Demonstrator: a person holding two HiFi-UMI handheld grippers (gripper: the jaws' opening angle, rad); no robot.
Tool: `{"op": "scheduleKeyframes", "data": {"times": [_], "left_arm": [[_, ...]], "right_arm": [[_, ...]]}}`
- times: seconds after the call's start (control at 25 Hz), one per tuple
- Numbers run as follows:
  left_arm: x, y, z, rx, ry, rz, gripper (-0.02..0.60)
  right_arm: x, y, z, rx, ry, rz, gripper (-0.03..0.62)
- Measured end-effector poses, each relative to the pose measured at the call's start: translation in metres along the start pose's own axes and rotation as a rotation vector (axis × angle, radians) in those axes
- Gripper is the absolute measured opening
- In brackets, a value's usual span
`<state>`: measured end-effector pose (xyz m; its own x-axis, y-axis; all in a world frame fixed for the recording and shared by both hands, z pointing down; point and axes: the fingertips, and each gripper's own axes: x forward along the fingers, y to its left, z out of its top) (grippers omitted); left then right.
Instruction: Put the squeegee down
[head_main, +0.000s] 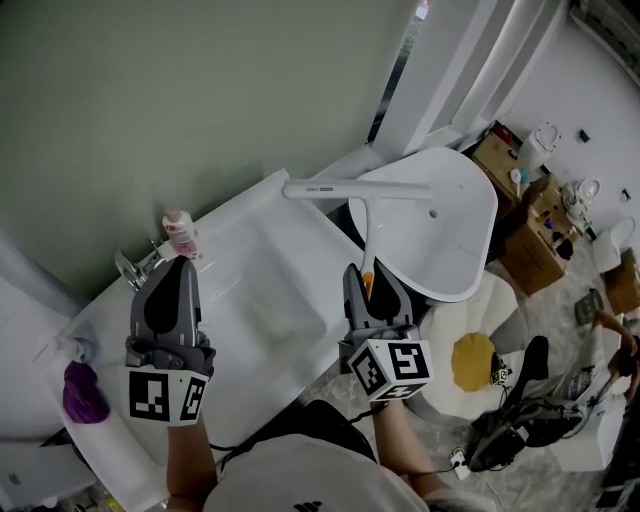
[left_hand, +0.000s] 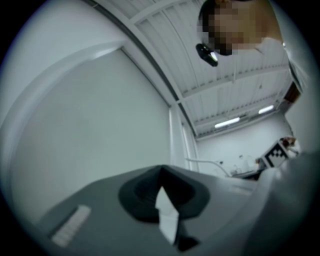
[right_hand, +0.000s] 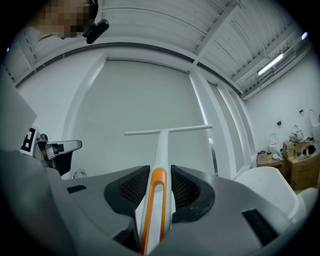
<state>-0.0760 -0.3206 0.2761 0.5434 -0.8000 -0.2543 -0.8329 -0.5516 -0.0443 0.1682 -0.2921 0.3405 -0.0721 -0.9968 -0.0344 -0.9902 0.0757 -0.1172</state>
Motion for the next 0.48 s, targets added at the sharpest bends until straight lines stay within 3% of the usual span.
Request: {"op": "scheduleKeyframes", "data": {"times": [0.48], "left_arm": [[0.009, 0.014, -0.024, -0.02, 0.053, 0.052, 0.006]], "right_arm": [[0.045, -0.007, -0.073, 0.015, 0.217, 0.046, 0.129]]}}
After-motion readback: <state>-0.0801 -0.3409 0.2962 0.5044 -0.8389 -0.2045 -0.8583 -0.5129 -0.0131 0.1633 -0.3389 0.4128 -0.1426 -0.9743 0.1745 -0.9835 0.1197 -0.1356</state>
